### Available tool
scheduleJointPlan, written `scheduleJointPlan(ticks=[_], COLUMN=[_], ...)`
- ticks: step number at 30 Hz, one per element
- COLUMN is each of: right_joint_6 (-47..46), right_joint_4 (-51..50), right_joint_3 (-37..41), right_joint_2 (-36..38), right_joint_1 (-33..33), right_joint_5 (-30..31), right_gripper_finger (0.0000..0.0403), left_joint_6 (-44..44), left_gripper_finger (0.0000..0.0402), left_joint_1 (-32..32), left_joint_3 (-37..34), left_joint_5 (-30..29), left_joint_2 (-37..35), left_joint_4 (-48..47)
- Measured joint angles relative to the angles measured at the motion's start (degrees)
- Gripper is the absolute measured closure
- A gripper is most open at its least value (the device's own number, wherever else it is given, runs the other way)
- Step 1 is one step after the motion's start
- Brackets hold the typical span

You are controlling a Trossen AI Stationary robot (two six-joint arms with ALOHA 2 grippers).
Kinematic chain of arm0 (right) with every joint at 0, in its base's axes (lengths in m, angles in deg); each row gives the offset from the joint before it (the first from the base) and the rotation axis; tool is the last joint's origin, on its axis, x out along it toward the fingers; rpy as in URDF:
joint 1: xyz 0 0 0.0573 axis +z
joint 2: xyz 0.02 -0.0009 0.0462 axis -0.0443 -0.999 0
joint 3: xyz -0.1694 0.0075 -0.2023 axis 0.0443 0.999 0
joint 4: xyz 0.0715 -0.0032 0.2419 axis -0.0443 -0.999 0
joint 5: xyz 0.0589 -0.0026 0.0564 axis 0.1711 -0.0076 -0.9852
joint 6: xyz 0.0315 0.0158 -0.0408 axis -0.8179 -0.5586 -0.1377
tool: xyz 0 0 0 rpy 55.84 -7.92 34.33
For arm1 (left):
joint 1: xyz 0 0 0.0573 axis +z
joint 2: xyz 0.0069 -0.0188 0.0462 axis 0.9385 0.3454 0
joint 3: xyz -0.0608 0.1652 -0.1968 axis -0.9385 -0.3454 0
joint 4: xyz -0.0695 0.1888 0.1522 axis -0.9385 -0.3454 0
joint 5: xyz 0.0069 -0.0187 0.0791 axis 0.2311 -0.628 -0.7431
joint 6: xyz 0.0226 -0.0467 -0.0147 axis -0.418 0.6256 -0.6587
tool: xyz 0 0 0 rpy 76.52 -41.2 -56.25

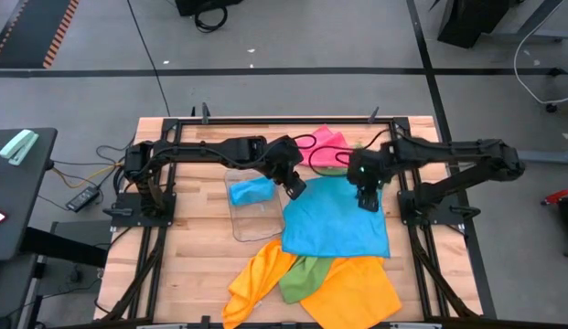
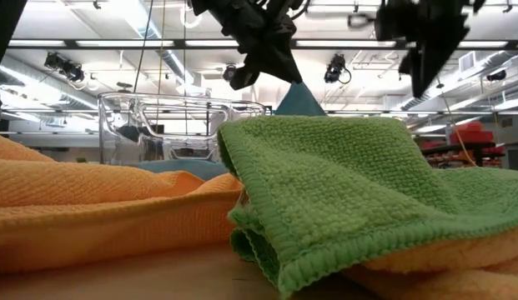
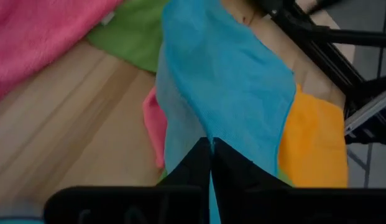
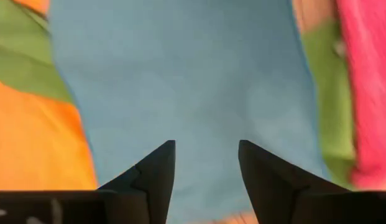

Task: Fold microfiber towels
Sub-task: Fold the blue towel

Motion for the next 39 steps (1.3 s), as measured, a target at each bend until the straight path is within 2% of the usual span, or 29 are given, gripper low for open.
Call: scheduleJointPlan(ticks=[6,12,15,19,22,25,29,33,39], right_joint_6=[-20.29,-43.64,-52.50,-61.63,-63.63,-63.65,-60.88,-55.46,-46.73], right_joint_4=[7.65,14.95,16.20,18.79,22.54,26.76,29.46,27.63,26.05], right_joint_3=[-0.02,0.00,0.00,0.00,0.00,0.00,-2.69,-10.19,-19.29], right_joint_2=[-1.33,-3.64,-4.77,-6.84,-10.20,-14.40,-20.62,-27.53,-35.37], right_joint_1=[12.40,20.51,23.80,27.02,29.17,30.13,31.11,32.07,34.26], right_joint_5=[8.32,16.13,20.04,21.78,22.27,22.35,23.08,25.19,32.67], right_gripper_finger=[0.0230,0.0233,0.0233,0.0233,0.0233,0.0233,0.0233,0.0233,0.0233], left_joint_6=[-2.10,-1.33,-3.74,-8.93,-14.19,-19.89,-20.97,-23.61,-28.82], left_gripper_finger=[0.0359,0.0373,0.0392,0.0386,0.0361,0.0343,0.0334,0.0344,0.0376], left_joint_1=[1.30,2.97,3.67,4.25,4.23,3.79,3.81,4.10,4.05], left_joint_3=[-0.01,0.00,-0.02,-0.04,-0.04,-0.04,-0.04,-0.04,-0.04], left_joint_5=[-0.01,0.51,3.65,8.73,12.53,12.84,13.62,14.04,9.82], left_joint_2=[-0.04,0.29,0.33,0.33,0.33,0.33,0.33,-1.64,-6.63], left_joint_4=[4.38,8.39,7.21,3.13,0.47,-1.74,-5.06,-9.59,-16.54])
